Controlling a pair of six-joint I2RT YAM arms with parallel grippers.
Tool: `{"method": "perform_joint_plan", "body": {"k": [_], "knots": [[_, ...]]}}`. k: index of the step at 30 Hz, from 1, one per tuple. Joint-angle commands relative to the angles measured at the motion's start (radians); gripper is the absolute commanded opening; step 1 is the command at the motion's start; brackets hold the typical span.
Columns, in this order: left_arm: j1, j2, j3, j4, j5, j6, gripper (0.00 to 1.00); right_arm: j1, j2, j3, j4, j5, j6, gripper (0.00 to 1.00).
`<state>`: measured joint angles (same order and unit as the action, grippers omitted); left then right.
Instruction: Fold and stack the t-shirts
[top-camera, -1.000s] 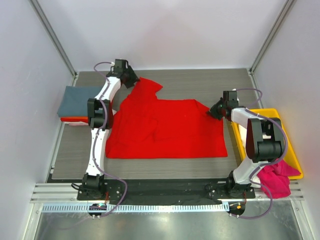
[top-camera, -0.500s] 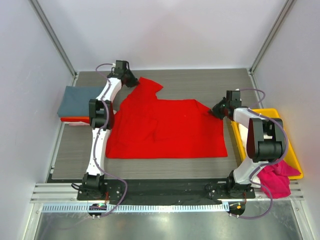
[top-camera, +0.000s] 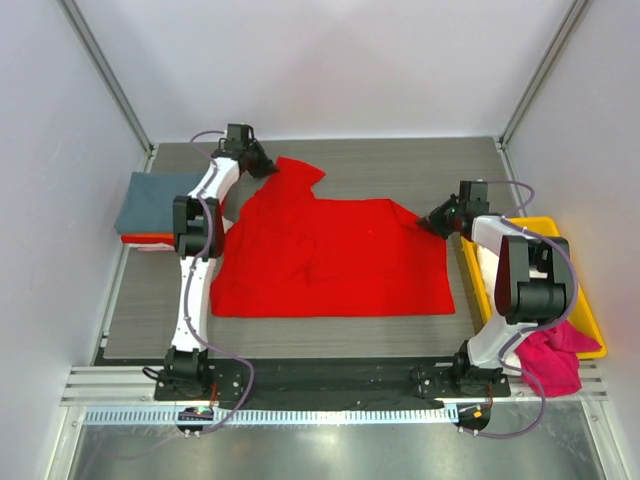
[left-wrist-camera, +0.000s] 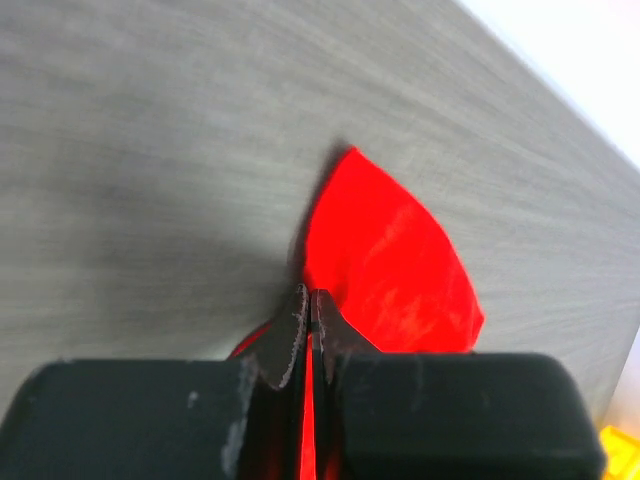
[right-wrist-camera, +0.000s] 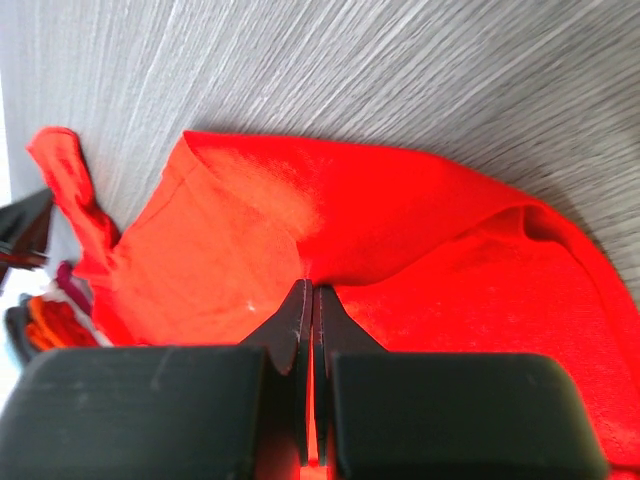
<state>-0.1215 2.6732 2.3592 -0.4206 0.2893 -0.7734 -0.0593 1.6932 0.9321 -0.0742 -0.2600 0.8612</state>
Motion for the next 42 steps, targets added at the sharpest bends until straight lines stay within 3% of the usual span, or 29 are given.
{"method": "perform_joint_plan", "body": {"k": [1, 5, 12, 17, 29, 42], "knots": [[0.006, -0.131, -0.075, 0.025, 0.056, 0.046, 0.0, -0.033, -0.04, 0.002, 0.036, -0.08, 0.022, 0.01], [0.006, -0.26, -0.269, 0.11, 0.051, 0.062, 0.0, -0.059, -0.059, 0.005, 0.031, -0.093, 0.022, 0.01], [-0.004, -0.435, -0.435, 0.16, 0.028, 0.137, 0.0, -0.094, -0.047, 0.03, -0.012, -0.105, 0.006, 0.01], [-0.041, -0.604, -0.576, 0.203, -0.065, 0.242, 0.0, -0.102, -0.053, 0.03, -0.035, -0.084, -0.021, 0.01], [-0.081, -0.907, -0.955, 0.341, -0.194, 0.312, 0.0, -0.128, -0.055, 0.079, -0.11, -0.096, -0.041, 0.01], [-0.236, -1.24, -1.248, 0.399, -0.548, 0.324, 0.0, -0.148, -0.141, 0.025, -0.151, -0.096, -0.065, 0.01]]}}
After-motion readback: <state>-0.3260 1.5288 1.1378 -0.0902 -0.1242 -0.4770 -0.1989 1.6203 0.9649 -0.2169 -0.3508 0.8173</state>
